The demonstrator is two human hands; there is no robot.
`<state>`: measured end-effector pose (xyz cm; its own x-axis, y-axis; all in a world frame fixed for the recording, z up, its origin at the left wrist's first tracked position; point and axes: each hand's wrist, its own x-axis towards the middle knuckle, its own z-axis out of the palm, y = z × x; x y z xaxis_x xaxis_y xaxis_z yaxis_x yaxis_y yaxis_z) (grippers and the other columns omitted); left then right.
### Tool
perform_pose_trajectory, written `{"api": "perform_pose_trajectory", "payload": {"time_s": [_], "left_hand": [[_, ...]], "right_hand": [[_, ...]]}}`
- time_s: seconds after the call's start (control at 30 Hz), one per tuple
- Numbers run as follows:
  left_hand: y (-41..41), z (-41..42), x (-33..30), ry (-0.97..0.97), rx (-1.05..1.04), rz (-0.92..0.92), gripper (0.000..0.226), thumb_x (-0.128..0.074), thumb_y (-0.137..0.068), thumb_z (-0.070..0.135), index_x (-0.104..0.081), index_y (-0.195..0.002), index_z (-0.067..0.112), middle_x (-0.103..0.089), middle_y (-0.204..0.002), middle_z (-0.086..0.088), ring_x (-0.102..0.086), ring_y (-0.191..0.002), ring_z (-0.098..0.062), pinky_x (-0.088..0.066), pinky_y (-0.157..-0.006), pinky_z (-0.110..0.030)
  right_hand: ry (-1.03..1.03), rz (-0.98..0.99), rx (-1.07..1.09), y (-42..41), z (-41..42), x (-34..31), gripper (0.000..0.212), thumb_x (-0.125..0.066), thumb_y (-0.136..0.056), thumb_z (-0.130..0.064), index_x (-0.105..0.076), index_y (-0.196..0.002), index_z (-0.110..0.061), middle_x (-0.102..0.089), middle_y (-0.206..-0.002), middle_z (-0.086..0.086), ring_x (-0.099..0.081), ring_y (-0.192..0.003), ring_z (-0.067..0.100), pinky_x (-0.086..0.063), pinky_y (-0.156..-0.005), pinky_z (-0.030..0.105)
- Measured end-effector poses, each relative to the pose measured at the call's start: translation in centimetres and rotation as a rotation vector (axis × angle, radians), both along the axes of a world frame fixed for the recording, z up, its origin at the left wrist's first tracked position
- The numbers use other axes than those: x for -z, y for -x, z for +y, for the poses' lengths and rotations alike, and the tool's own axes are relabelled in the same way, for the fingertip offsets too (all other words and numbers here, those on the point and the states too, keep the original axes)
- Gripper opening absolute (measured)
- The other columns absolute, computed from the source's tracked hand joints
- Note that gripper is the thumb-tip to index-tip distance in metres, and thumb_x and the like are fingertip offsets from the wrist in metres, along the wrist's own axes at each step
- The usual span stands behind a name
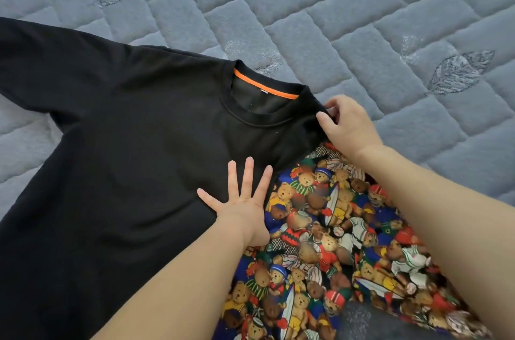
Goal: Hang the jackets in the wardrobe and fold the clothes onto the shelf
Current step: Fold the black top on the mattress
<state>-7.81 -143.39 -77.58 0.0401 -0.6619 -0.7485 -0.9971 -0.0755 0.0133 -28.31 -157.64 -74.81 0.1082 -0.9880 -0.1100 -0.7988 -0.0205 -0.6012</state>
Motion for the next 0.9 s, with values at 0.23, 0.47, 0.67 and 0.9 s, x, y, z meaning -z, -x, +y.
{"api": "perform_pose_trajectory", "payload": {"time_s": [0.23,0.47,0.67,0.9], "left_hand": [[0.2,0.1,-0.9,0.017,-0.055,-0.049,0.133,-0.061,-0.061,0.020,0.058,-0.115,0.048,0.070,-0.121,0.009,0.067,-0.110,-0.028,0.021,-0.077,-0.086],[3.4,1.4,-3.5,0.169,0.007,-0.326,0.118,-0.061,-0.083,0.036,0.041,-0.142,0.030,0.040,-0.155,-0.007,0.031,-0.145,-0.037,-0.004,-0.097,-0.087],[13.2,2.7,-6.3,0.557,0.360,-0.061,0.072,-0.056,-0.086,0.036,-0.026,-0.149,0.016,-0.011,-0.158,-0.012,-0.014,-0.144,-0.035,-0.022,-0.108,-0.068],[30.0,2.7,-6.2,0.519,0.541,0.222,0.044,-0.042,-0.093,0.025,-0.049,-0.135,0.016,-0.049,-0.141,-0.010,-0.039,-0.133,-0.033,-0.018,-0.114,-0.060]], "right_hand": [[-0.058,0.438,-0.139,13.6,11.1,-2.3,0.054,-0.053,-0.088,-0.048,-0.054,-0.125,-0.009,-0.051,-0.122,0.014,-0.052,-0.111,0.037,-0.047,-0.093,0.051],[-0.497,0.853,0.139,24.6,21.6,-3.9,0.071,-0.026,-0.091,-0.070,-0.023,-0.151,-0.031,-0.026,-0.156,0.010,-0.023,-0.142,0.034,-0.023,-0.112,0.051],[-0.548,0.769,0.555,31.0,28.6,-4.1,0.077,-0.042,-0.092,-0.056,-0.022,-0.154,-0.015,-0.006,-0.162,0.018,-0.008,-0.147,0.036,-0.011,-0.117,0.052],[-0.541,0.054,1.287,39.2,32.8,-2.7,0.105,-0.069,-0.080,-0.046,-0.002,-0.156,-0.018,-0.020,-0.158,0.019,-0.027,-0.142,0.040,-0.026,-0.116,0.050]]}}
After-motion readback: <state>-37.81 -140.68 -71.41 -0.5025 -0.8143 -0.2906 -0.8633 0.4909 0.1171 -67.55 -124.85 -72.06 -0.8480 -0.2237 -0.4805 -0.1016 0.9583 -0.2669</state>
